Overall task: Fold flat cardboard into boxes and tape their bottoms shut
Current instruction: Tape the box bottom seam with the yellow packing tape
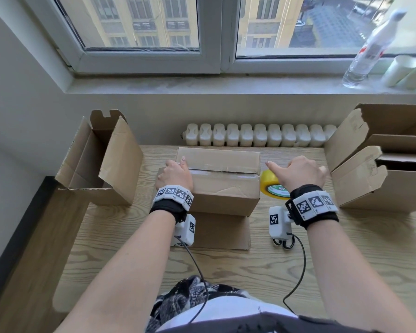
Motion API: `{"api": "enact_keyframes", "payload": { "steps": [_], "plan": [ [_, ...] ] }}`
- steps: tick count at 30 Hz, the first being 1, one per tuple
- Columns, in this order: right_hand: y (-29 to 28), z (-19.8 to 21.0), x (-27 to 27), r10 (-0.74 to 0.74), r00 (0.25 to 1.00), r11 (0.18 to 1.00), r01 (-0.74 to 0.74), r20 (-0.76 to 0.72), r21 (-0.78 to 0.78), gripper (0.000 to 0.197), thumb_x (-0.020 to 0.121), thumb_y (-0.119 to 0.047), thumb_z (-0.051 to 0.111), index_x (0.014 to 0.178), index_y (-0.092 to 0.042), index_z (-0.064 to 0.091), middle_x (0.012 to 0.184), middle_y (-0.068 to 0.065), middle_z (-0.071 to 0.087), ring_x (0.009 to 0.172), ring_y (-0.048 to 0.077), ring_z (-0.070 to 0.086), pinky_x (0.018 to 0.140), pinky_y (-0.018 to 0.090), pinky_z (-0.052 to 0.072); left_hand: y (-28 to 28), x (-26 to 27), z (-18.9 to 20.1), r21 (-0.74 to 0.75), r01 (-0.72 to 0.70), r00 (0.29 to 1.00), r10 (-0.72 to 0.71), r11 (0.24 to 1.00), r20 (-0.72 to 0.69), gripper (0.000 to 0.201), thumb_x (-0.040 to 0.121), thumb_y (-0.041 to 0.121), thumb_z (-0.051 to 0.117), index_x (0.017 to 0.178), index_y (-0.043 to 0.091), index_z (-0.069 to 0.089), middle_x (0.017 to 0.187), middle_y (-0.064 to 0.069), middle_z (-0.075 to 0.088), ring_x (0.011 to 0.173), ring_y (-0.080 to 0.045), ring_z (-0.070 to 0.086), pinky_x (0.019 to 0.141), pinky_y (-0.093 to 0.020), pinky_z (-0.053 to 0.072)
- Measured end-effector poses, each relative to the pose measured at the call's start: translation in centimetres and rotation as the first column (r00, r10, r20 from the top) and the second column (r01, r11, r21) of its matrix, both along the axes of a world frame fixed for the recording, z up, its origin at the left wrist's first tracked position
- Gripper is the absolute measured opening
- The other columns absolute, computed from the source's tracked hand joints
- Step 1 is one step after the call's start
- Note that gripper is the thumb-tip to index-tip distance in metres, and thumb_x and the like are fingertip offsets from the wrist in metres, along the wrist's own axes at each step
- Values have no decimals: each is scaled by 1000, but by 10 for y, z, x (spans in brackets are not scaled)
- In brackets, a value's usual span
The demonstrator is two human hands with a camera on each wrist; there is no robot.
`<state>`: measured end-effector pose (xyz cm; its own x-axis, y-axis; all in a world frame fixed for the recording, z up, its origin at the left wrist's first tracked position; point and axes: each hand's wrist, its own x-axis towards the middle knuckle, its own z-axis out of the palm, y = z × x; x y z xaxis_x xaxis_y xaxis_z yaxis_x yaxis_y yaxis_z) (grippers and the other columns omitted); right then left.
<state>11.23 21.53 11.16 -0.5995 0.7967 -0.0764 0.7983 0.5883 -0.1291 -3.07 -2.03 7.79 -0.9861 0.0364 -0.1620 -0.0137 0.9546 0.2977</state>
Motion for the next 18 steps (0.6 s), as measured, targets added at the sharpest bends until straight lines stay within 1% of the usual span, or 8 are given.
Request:
{"api": "enact_keyframes", "payload": {
  "steps": [2,4,6,7,9,11,15,18],
  "plan": [
    [0,-3,0,16,1000,1000,-17,-18,-23,66,82,-75,44,73,-12,63,72,4,58,74,25,48,90,41,36,3,3,2,-29,-6,1000,6,1000,10,54,103,47,23,122,2,45,122,-20,60,107,-38,60,73,-39,38],
    [1,-5,1,37,998,999,-39,-45,-38,64,83,-74,46,68,-13,61,67,2,56,73,25,48,92,41,37,4,5,3,-109,13,1000,-12,994,16,61,104,45,22,145,1,29,150,-21,38,126,-39,49,88,-46,43],
    [2,-6,1,67,996,997,-69,-60,-27,63,84,-73,47,67,-14,60,67,1,54,73,25,47,89,40,35,8,4,6,-239,86,994,-98,967,-40,63,104,39,22,155,5,5,164,-15,5,146,-37,23,113,-55,27],
    [2,-6,0,81,995,996,-82,-58,-18,63,84,-73,47,68,-14,61,68,1,54,73,24,47,87,39,35,11,3,7,-293,139,984,-166,946,-67,63,104,34,22,155,5,-2,165,-12,-4,150,-34,11,118,-55,16],
    [2,-6,-2,92,995,996,-92,-48,-7,63,84,-73,46,72,-14,62,70,2,56,73,24,47,85,38,34,19,4,8,-319,261,950,-301,911,-82,61,104,29,19,155,4,-5,164,-11,-9,152,-28,-1,122,-50,7],
    [2,-5,-5,96,995,995,-96,-28,4,64,84,-74,45,73,-14,63,69,1,55,73,23,46,84,38,34,27,10,7,-272,325,935,-351,906,-51,63,105,35,16,155,2,-3,164,-13,-7,152,-27,-5,123,-47,3],
    [2,-6,-7,114,993,993,-114,6,35,62,83,-74,45,74,-15,62,61,-2,43,69,23,45,82,38,34,38,21,1,-308,299,943,-330,903,-50,72,103,46,11,152,-2,-10,161,-20,-14,149,-32,-18,120,-52,-10],
    [2,-6,-10,133,991,990,-133,6,53,62,84,-72,45,72,-14,62,59,-2,45,66,23,46,80,37,33,42,20,2,-259,267,958,-285,928,-36,76,102,49,14,152,-4,-10,160,-25,-13,149,-36,-17,121,-53,-4]
  ]
}}
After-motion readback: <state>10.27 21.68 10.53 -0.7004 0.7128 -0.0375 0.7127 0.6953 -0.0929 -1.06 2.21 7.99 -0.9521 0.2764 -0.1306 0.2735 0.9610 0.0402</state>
